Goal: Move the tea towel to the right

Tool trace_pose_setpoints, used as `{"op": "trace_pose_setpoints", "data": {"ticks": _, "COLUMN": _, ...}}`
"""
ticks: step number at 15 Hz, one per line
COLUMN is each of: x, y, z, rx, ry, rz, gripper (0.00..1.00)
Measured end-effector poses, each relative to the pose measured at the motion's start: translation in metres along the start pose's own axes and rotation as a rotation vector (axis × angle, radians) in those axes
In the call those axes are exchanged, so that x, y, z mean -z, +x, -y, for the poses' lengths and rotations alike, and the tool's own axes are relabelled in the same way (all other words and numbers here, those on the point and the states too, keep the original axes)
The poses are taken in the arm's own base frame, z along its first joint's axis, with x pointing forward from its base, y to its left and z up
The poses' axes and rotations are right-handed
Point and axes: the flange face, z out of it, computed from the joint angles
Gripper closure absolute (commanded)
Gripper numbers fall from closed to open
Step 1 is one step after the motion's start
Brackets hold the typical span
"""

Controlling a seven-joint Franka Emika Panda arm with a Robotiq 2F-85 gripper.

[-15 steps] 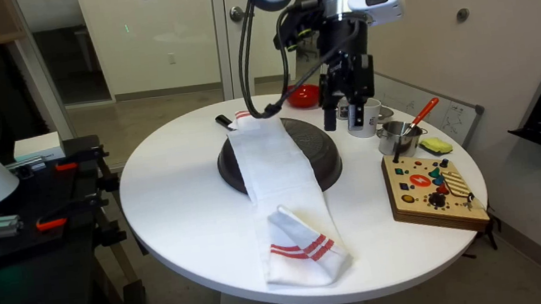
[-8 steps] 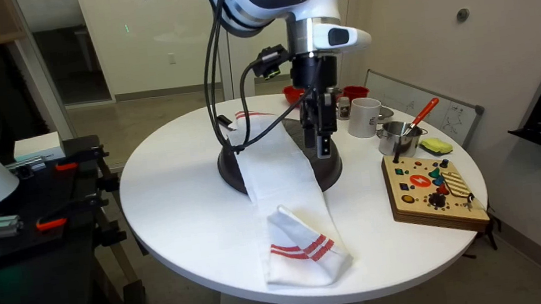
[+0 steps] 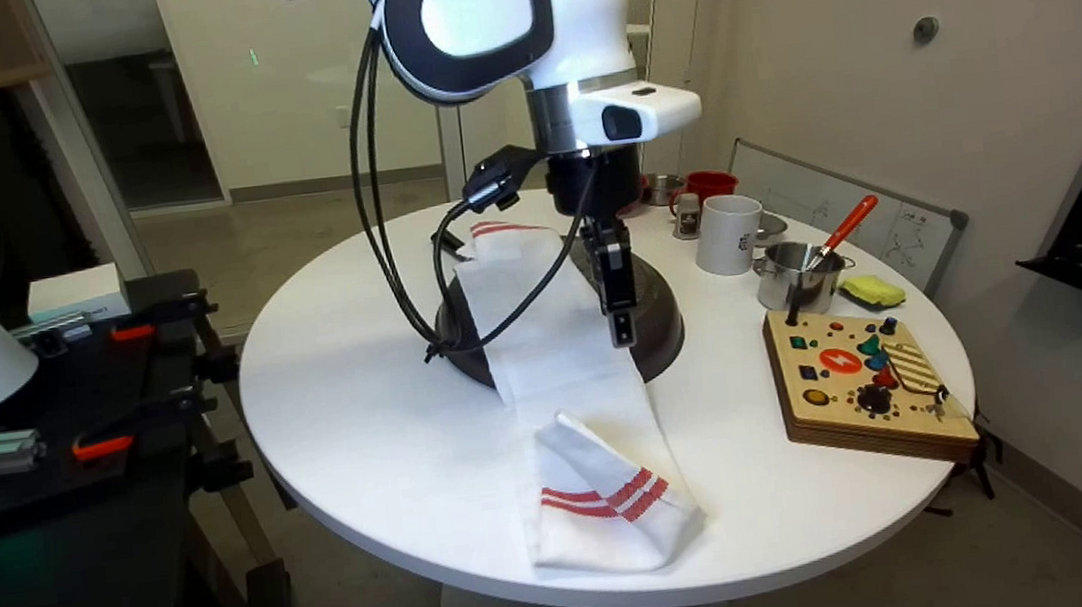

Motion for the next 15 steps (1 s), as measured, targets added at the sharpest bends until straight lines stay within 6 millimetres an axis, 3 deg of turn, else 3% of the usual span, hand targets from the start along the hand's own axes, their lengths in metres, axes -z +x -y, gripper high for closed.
{"op": "trace_pose_setpoints", "data": {"ticks": 6, "x": -0.014, "y": -0.022, "z": -0.005, "rx": -0.026, "ry": 0.019, "rz": -0.006, "gripper": 0.99}}
{"op": "trace_pose_setpoints", "data": {"ticks": 15, "x": -0.031, "y": -0.047, "z": -0.019, "rx": -0.084, "ry": 0.011, "rz": 0.077, "gripper": 1.00}}
